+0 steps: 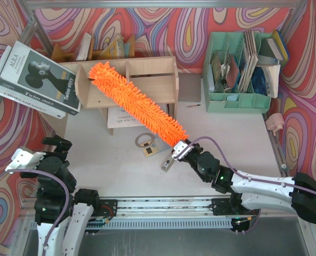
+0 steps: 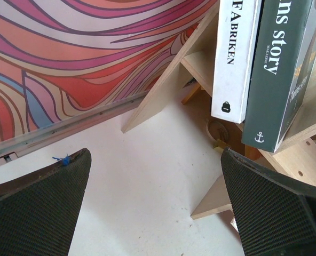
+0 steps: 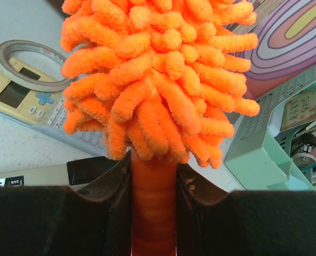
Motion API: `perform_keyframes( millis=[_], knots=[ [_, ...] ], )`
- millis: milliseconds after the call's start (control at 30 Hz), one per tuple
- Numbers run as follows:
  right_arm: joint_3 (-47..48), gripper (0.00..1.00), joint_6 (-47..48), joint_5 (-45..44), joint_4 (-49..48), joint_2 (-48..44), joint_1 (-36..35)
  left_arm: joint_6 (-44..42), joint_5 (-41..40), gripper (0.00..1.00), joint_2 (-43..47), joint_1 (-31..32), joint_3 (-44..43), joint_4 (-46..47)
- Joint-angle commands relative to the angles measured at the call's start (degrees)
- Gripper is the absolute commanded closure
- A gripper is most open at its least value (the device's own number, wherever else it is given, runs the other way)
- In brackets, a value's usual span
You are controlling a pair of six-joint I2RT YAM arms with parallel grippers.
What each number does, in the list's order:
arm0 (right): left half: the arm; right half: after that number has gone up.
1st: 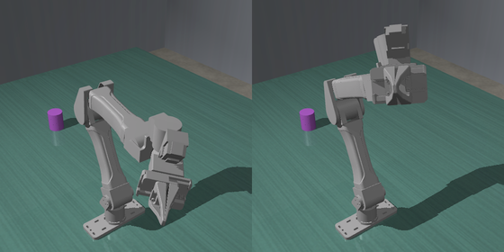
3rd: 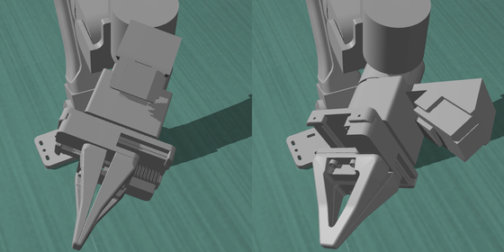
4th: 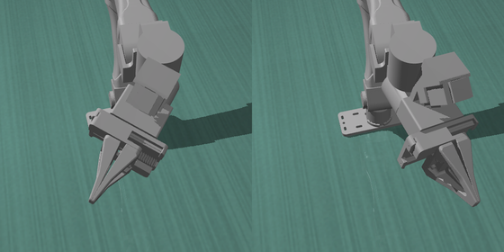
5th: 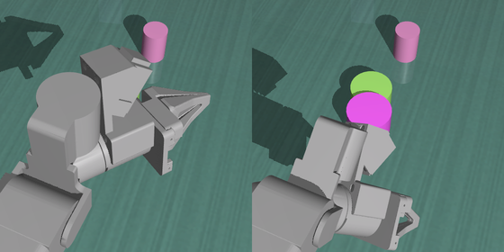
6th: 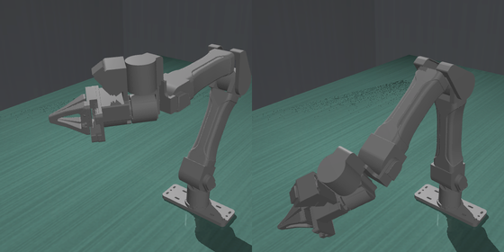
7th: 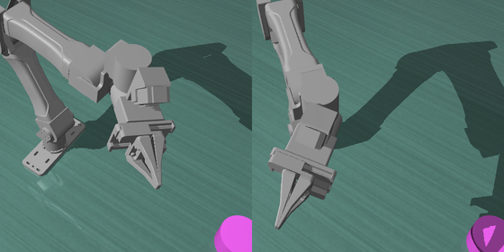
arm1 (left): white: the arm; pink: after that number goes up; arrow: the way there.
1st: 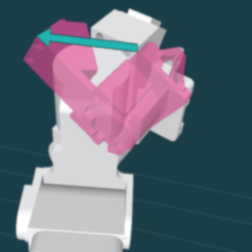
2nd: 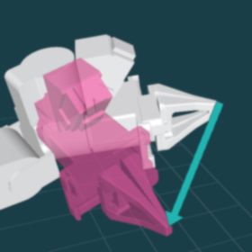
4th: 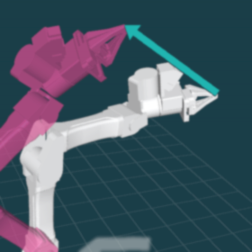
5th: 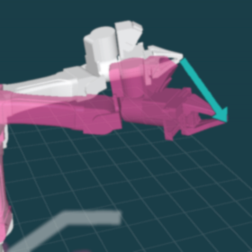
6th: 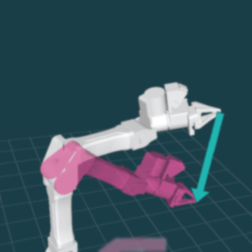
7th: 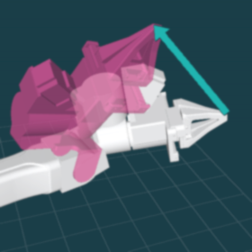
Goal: Dust the bookshelf with a duster
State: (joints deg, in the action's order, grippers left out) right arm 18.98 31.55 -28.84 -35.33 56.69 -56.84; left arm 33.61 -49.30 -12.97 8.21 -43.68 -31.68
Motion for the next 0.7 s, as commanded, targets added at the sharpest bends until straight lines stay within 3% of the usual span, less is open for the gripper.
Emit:
perform_keyframes(
  millis=[0, 267, 567, 667],
  knots=[
    [0.49, 1.0, -2.4, -1.41, -0.92, -0.64, -0.7, -1.17, 0.65, 0.01, -0.12, 0.14, 0.88, 1.18],
    [5.94, 1.0, -2.95, -5.61, -1.86, -7.24, -1.38, -1.17, 0.69, 0.01, -0.39, 0.14, 0.88, 1.29],
    [15.21, 1.0, -12.75, -17.16, 6.92, -8.62, -1.32, -1.13, 0.79, 0.01, -0.39, 0.14, 0.97, 1.36],
    [18.57, 1.0, -20.21, -19.5, 14.11, -7.04, -0.93, -1.13, 0.78, 0.01, -0.39, 0.14, 0.96, 1.36]
  ],
)
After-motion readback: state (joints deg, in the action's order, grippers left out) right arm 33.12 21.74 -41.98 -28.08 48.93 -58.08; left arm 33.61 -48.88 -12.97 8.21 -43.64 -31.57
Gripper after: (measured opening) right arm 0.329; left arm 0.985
